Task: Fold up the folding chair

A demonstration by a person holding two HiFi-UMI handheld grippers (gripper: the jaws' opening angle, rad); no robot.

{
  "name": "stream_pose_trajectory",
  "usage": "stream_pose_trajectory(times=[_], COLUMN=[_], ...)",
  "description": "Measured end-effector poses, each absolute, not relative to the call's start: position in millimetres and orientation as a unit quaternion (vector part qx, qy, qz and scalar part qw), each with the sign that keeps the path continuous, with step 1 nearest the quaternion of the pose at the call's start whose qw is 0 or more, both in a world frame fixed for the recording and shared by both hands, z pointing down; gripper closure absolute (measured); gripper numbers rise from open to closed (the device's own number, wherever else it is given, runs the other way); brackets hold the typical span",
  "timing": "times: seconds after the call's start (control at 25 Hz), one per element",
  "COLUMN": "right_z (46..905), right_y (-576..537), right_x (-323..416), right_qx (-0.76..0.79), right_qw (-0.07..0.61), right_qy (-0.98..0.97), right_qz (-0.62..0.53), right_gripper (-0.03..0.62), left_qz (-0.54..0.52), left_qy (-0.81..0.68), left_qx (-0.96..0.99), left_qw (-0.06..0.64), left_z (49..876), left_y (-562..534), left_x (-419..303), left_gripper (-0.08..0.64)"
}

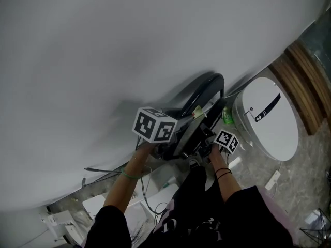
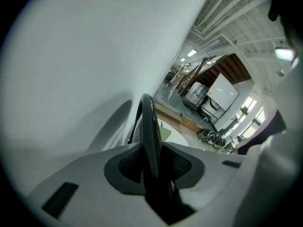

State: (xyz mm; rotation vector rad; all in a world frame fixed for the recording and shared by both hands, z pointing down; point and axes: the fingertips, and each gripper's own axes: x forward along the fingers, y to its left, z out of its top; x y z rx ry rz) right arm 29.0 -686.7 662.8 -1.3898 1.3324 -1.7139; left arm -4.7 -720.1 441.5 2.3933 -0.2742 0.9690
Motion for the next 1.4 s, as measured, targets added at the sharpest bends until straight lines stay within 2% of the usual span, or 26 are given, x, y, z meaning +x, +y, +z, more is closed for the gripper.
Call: stream_pose_trajectory(times=[0.16, 0.32, 0.44, 0.6, 0.76, 0.92, 1.08, 1.24, 1.4], right_z=[662, 661, 663, 665, 665, 666, 665, 660, 638], right_y=[-687, -688, -690, -694, -693, -689, -683, -660, -638], right_x=[28, 30, 29, 22, 22, 18, 22, 32, 57], right_qx=[-0.506, -0.502, -0.503, -0.509, -0.497, -0.502, -0.51, -0.526, -0.533], right_qw=[0.288, 0.294, 0.287, 0.219, 0.166, 0.088, 0.062, -0.002, -0.009], right_qy=[0.494, 0.492, 0.497, 0.526, 0.547, 0.578, 0.578, 0.595, 0.608], right_qz=[-0.645, -0.647, -0.646, -0.645, -0.653, -0.637, -0.634, -0.608, -0.588], right_gripper=[0.518, 0.517, 0.517, 0.517, 0.514, 0.48, 0.469, 0.468, 0.468], left_qz=[0.376, 0.409, 0.416, 0.404, 0.39, 0.349, 0.301, 0.261, 0.21], left_qy=[-0.124, -0.149, -0.158, -0.168, -0.176, -0.196, -0.238, -0.243, -0.256], left_qx=[0.887, 0.883, 0.881, 0.886, 0.888, 0.896, 0.901, 0.905, 0.907], left_qw=[0.236, 0.174, 0.159, 0.154, 0.172, 0.193, 0.201, 0.232, 0.259], left_z=[443, 445, 447, 445, 440, 423, 398, 379, 365], left_y=[-724, -723, -726, -730, -730, -732, -744, -736, -717], left_x=[-9, -9, -11, -18, -19, -25, -40, -50, -55], left_gripper=[0.456, 0.456, 0.454, 0.448, 0.435, 0.422, 0.422, 0.422, 0.423])
